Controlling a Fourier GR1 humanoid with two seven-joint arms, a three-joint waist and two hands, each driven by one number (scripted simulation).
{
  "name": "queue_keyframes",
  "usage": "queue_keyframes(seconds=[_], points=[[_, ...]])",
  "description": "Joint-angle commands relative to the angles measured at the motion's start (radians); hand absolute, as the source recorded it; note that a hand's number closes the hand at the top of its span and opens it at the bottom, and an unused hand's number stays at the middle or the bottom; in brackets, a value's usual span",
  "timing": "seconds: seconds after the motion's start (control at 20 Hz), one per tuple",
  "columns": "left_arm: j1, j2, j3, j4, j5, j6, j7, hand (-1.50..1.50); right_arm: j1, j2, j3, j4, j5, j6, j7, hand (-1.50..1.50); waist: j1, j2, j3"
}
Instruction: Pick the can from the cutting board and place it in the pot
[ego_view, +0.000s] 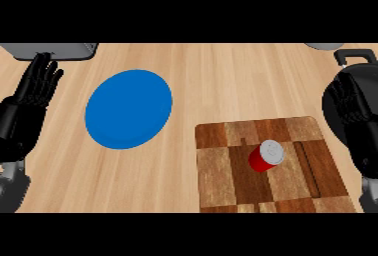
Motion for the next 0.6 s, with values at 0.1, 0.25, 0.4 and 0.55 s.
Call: queue_keyframes(seconds=[0.1,0.25,0.4,0.55], points=[[0.005,-0.044,0.038,0.058,-0.024,0.069,0.071,0.0,-0.058,0.002,-0.12,0.142,-0.043,0.081,-0.125,1.5,-0.003,0.002,-0.018],[0.041,-0.096,0.038,0.035,-0.049,0.195,0.156,0.0,-0.1,-0.038,-0.213,0.245,-0.092,0.138,-0.199,1.5,0.008,0.003,-0.017],[0.011,-0.125,-0.008,-0.005,-0.023,0.198,0.252,0.0,-0.044,-0.077,-0.114,0.319,0.226,-0.063,-0.205,-1.5,0.01,0.003,-0.017],[-0.016,-0.126,0.039,0.094,-0.012,0.155,0.198,0.0,0.019,0.027,-0.148,0.354,0.156,-0.02,-0.461,-1.5,-0.01,0.002,-0.018]])
